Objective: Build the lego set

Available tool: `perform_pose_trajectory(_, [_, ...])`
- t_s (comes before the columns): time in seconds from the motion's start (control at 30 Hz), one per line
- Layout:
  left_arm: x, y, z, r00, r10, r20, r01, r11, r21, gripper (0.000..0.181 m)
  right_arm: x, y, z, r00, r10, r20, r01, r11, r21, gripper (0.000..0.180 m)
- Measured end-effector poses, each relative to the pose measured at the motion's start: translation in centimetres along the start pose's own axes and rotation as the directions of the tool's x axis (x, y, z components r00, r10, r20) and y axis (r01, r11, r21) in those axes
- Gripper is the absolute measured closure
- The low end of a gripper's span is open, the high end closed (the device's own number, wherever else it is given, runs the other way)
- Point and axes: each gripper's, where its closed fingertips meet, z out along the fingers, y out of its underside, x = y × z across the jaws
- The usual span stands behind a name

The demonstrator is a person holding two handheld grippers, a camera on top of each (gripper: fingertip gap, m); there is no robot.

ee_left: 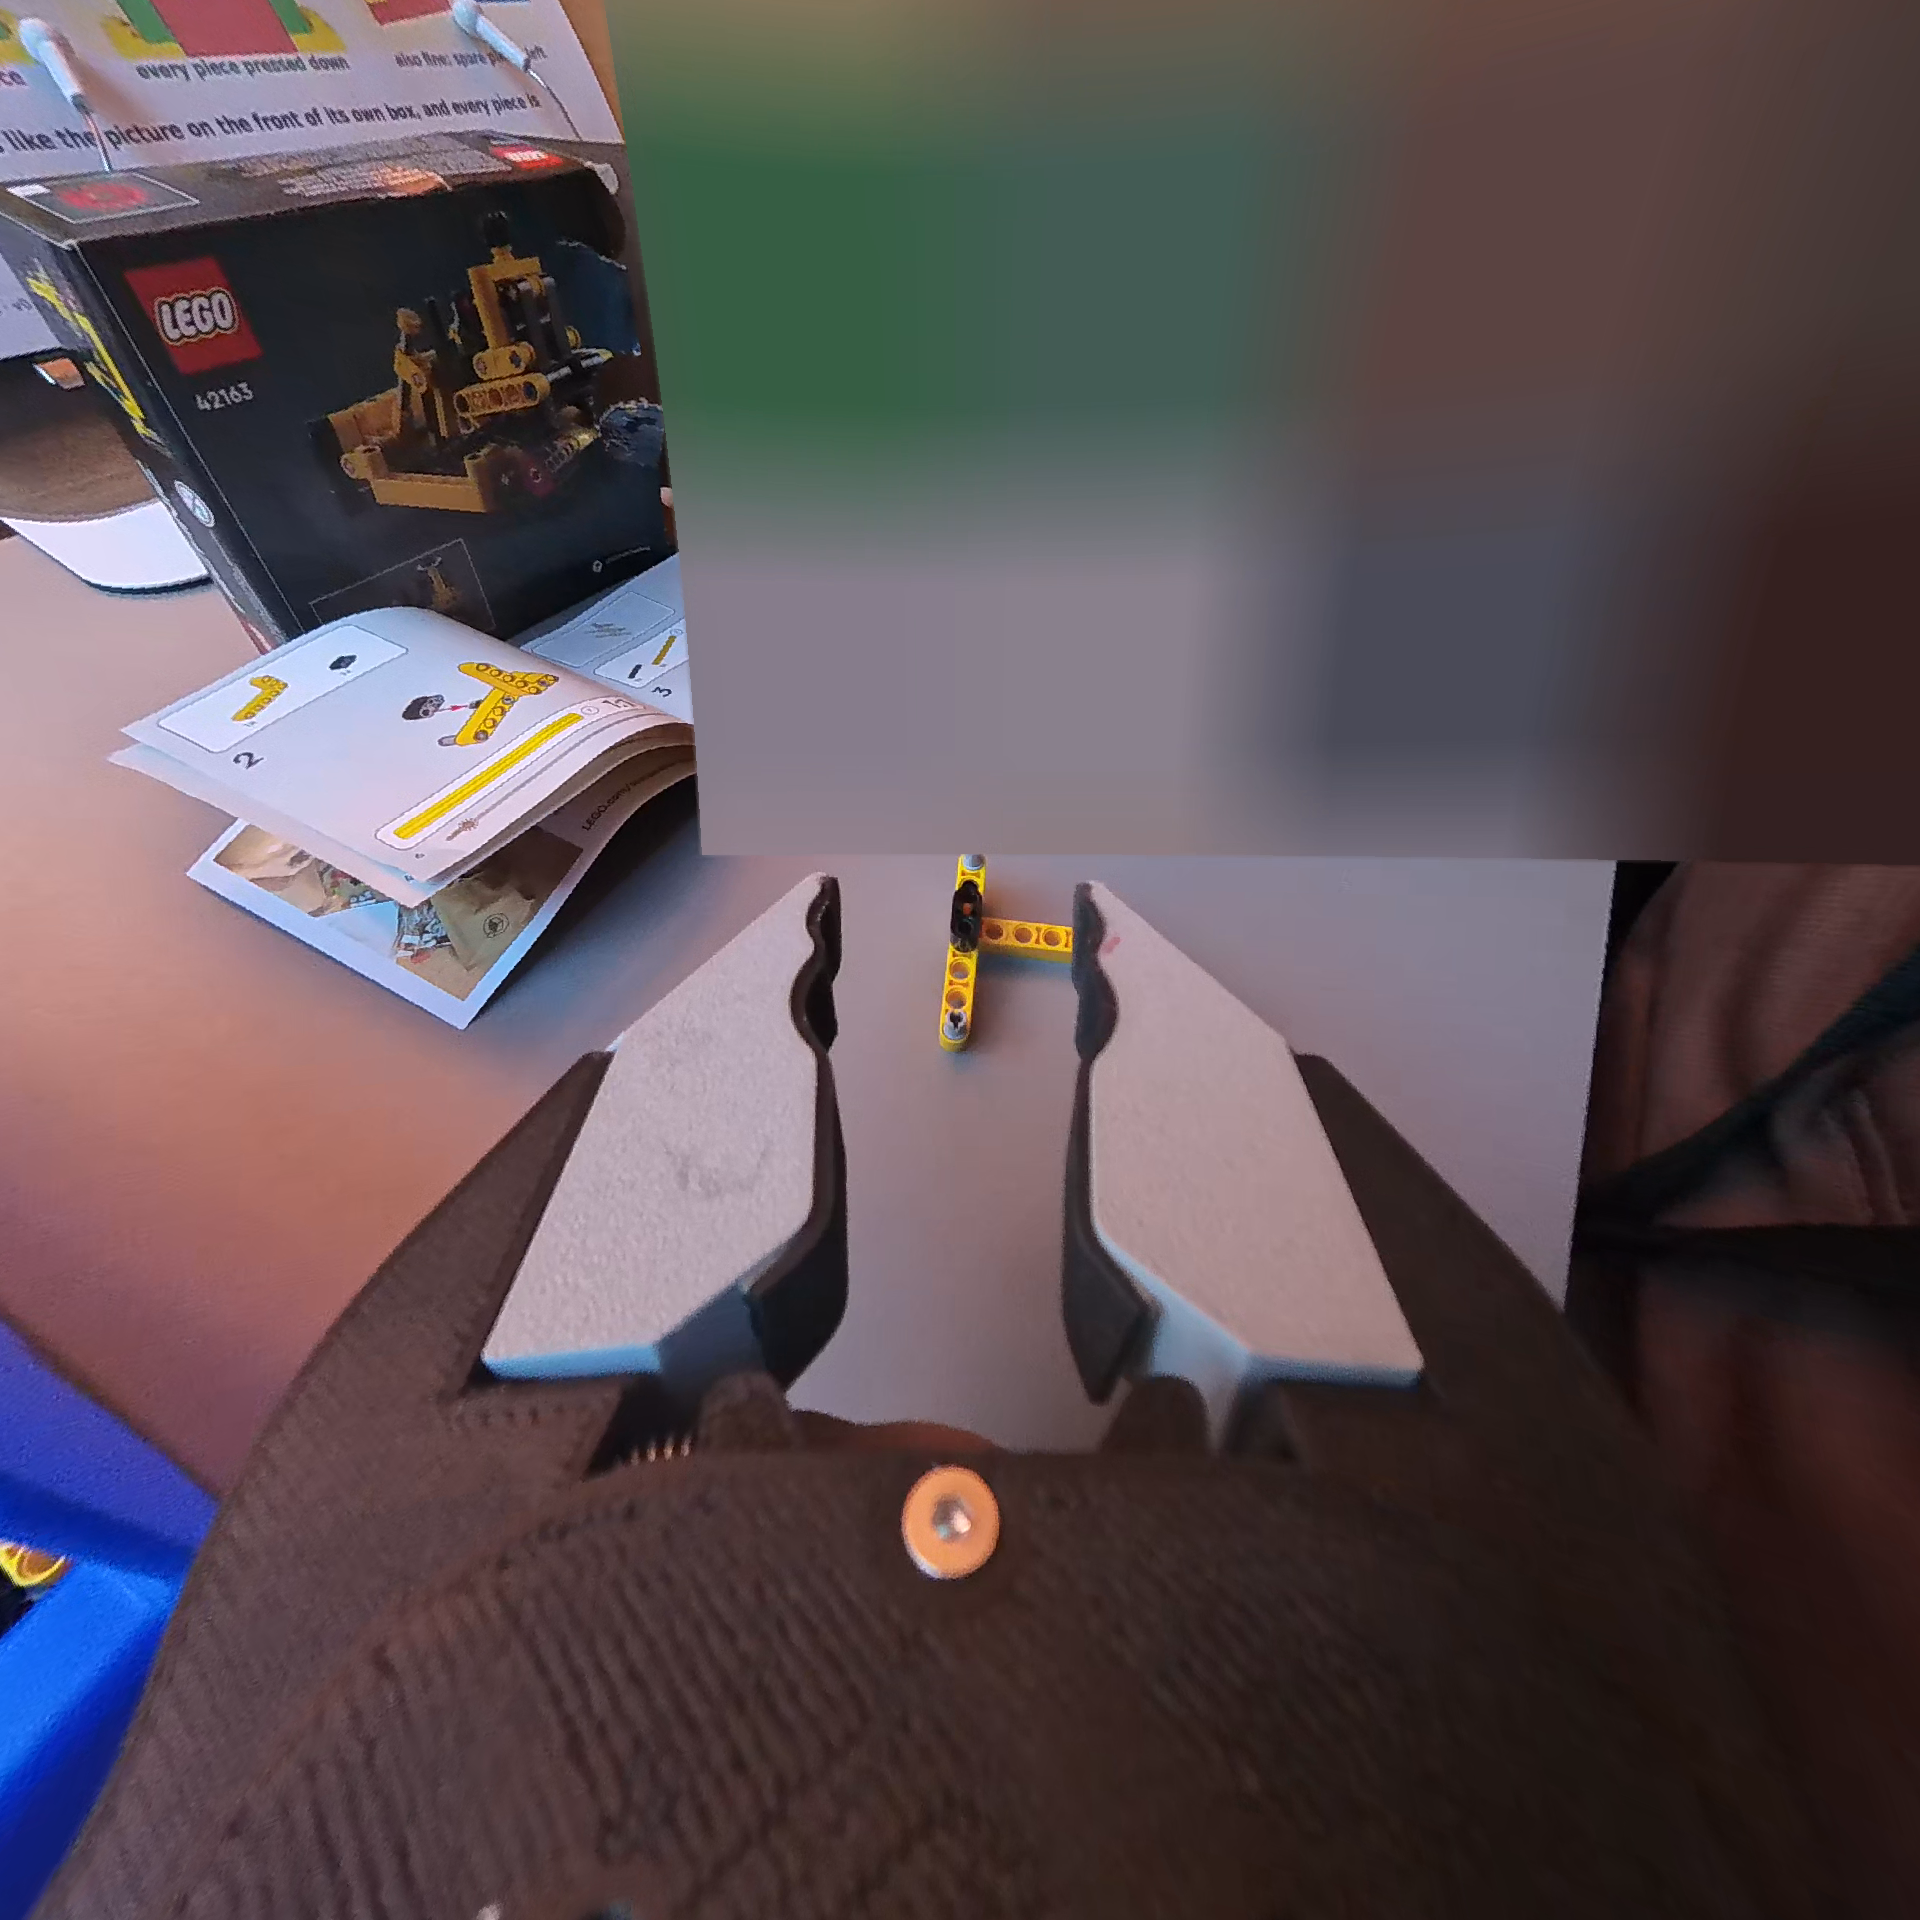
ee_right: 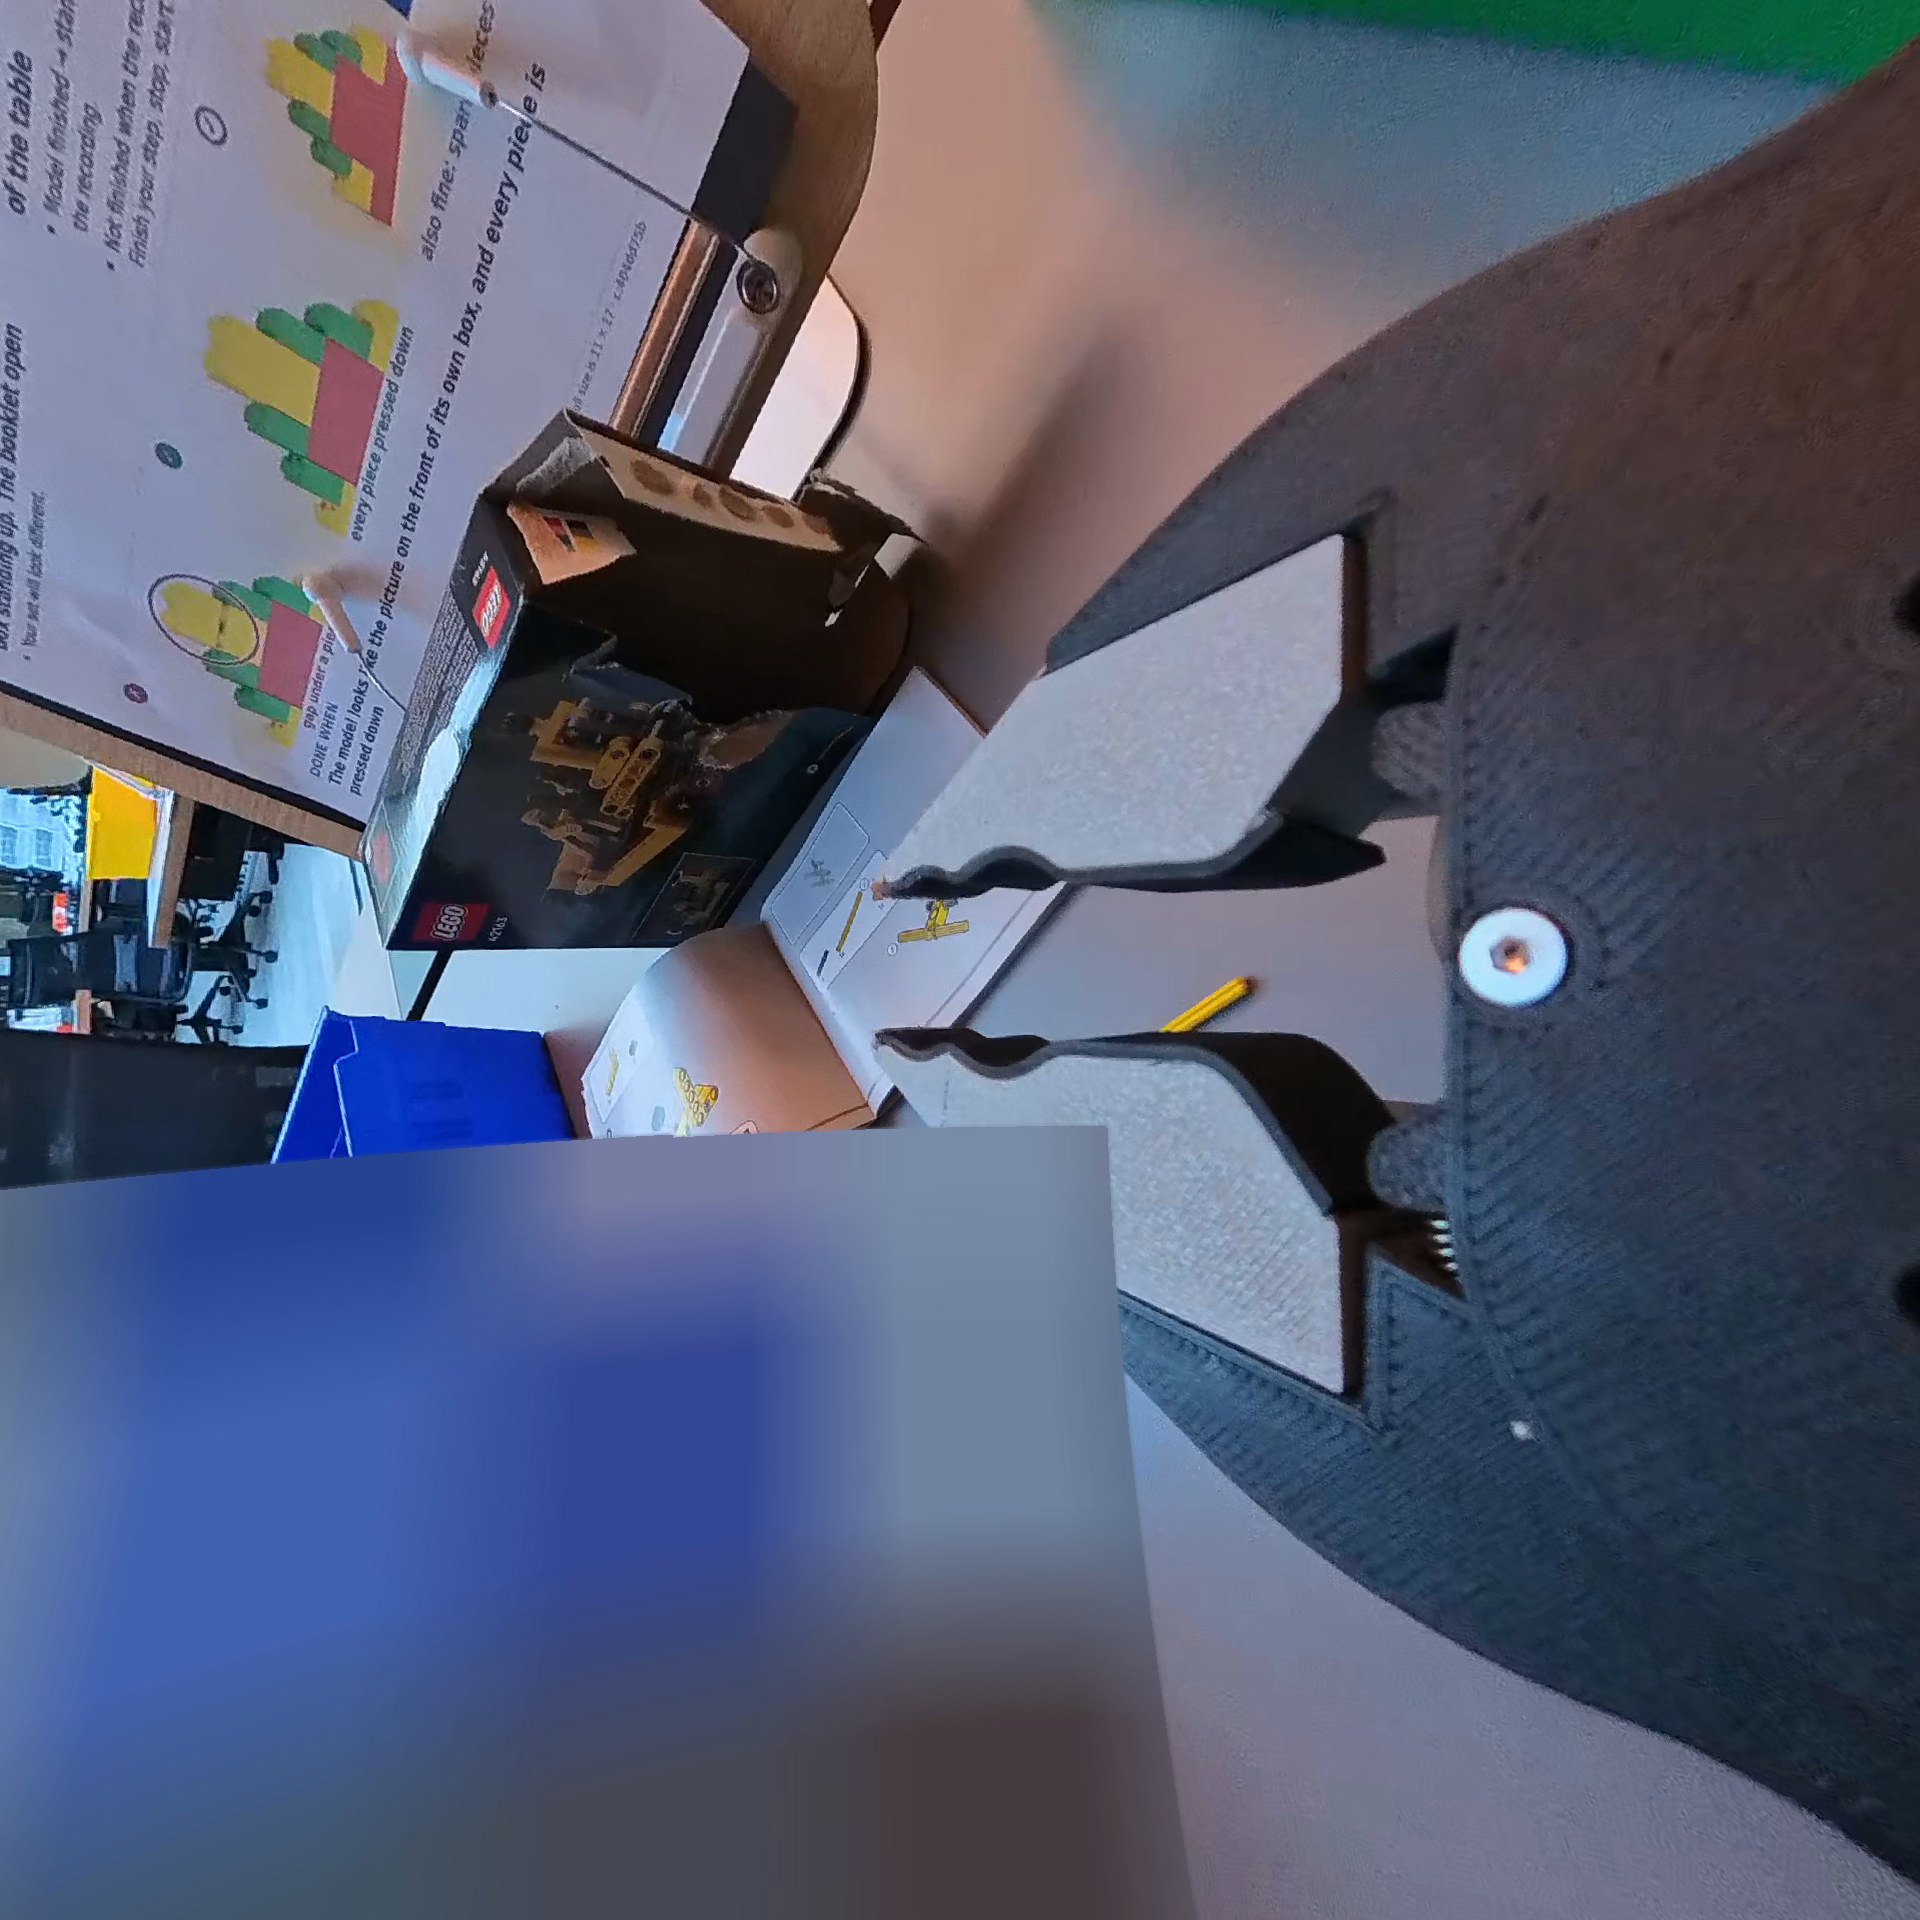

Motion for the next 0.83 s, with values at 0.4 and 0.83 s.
perform_pose_trajectory(0.4, [-0.12, 0.10, 0.28, 1.000, 0.009, 0.006, -0.009, 1.000, -0.012, 0.138, 0.10, -0.24, -0.27, 1.000, 0.009, -0.014, -0.009, 1.000, 0.005, 0.160])
perform_pose_trajectory(0.83, [0.11, 0.42, 0.68, 0.998, 0.069, 0.006, -0.069, 0.997, -0.041, 0.139, -0.09, 0.03, 0.02, 1.000, 0.012, 0.004, -0.012, 1.000, -0.001, 0.160])
